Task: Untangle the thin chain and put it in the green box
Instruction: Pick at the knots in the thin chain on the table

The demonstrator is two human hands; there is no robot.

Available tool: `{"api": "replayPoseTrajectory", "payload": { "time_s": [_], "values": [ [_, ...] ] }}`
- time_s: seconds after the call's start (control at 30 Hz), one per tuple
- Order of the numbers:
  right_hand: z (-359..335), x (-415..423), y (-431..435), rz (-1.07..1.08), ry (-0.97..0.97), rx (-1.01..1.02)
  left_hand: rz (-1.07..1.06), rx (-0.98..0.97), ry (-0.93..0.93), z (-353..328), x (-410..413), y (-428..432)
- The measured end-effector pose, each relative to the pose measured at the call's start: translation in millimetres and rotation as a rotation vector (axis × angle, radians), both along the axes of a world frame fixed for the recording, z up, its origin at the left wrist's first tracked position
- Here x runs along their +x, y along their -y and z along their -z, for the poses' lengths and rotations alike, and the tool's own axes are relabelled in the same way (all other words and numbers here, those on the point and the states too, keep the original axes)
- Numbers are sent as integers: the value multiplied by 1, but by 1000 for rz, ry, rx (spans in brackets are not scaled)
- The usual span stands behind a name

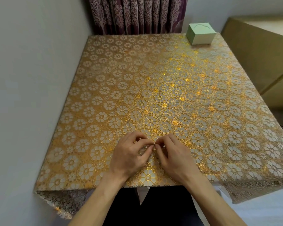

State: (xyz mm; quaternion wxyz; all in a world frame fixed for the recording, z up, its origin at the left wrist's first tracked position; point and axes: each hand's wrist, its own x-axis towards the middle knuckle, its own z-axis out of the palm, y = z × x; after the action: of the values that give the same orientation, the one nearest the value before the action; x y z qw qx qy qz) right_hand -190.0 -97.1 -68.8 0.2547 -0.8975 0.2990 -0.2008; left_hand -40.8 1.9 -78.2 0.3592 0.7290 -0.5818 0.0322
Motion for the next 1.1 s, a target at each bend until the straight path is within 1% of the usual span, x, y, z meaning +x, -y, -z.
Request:
{"api": "replayPoseTrajectory", "payload": {
  "time_s": [0.3,0.53,0.8,0.9,1.1],
  "values": [
    [6,4,-4,22,29,-19,-2,39,120,6,-2,2],
    [12,4,-8,62,43,-24,-8,41,116,5,-3,2],
    [14,-1,-8,78,50,56,6,63,116,5,-3,3],
    [12,-4,-3,107,76,86,-25,48,84,5,-1,2],
    [4,-7,-1,62,67,134,27,23,32,6,-1,2]
  ]
}}
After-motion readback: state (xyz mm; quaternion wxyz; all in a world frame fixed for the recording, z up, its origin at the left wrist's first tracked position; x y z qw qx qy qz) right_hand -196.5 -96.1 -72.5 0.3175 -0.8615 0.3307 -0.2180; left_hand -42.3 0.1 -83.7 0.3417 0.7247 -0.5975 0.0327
